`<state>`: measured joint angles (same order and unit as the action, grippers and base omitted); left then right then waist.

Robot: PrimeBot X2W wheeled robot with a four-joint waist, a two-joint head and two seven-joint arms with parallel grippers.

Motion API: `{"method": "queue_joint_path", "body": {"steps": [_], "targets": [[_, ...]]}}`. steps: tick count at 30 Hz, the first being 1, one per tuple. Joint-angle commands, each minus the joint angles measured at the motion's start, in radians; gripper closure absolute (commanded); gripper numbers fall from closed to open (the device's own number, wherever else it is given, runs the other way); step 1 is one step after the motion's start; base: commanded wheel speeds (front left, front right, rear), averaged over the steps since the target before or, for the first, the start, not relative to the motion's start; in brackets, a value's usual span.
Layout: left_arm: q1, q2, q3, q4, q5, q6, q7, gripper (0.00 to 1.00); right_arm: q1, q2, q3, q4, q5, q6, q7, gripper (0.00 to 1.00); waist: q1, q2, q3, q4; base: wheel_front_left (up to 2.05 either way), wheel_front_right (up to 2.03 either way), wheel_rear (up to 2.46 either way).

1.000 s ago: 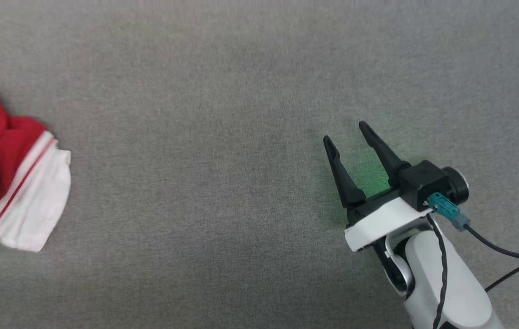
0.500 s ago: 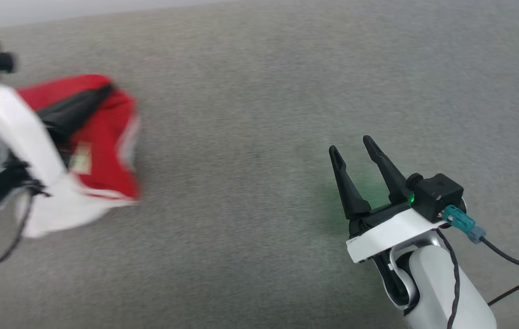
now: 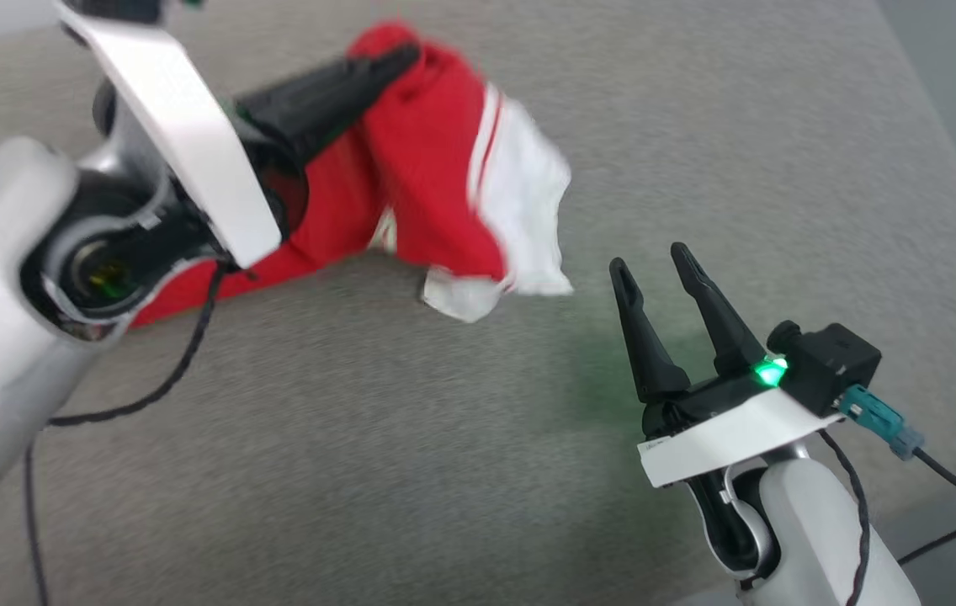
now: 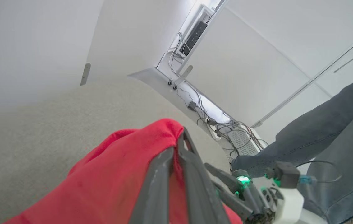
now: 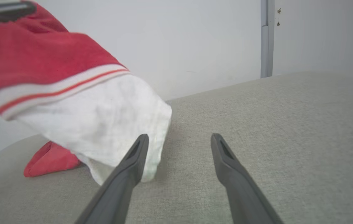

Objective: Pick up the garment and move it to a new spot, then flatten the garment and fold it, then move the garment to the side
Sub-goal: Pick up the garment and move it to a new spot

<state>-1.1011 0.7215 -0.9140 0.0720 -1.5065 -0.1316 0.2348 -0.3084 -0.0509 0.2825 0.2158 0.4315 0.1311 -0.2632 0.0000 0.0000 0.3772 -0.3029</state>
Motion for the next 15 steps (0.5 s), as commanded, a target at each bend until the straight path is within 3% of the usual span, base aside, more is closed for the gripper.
{"method": "queue_joint_path", "body": {"steps": [1, 7, 15], "targets": [[0.016, -0.003, -0.016, 0.029, 0.018, 0.002, 0.007, 1.0, 0.012, 0.0, -0.004, -0.01, 0.011, -0.001, -0.002, 0.0, 0.0, 0.0, 0.025, -0.051, 0.0, 0.0, 0.0], [0.043, -0.001, -0.112, 0.171, 0.106, 0.002, 0.028, 1.0, 0.032, 0.001, -0.015, -0.038, 0.042, -0.001, -0.002, 0.0, 0.0, 0.0, 0.05, -0.105, 0.0, 0.0, 0.0], [0.011, 0.02, -0.258, 0.254, 0.217, 0.002, 0.08, 1.0, 0.049, 0.001, 0.002, -0.06, 0.072, -0.001, -0.002, 0.0, 0.0, 0.0, 0.079, -0.139, 0.0, 0.0, 0.0]]}}
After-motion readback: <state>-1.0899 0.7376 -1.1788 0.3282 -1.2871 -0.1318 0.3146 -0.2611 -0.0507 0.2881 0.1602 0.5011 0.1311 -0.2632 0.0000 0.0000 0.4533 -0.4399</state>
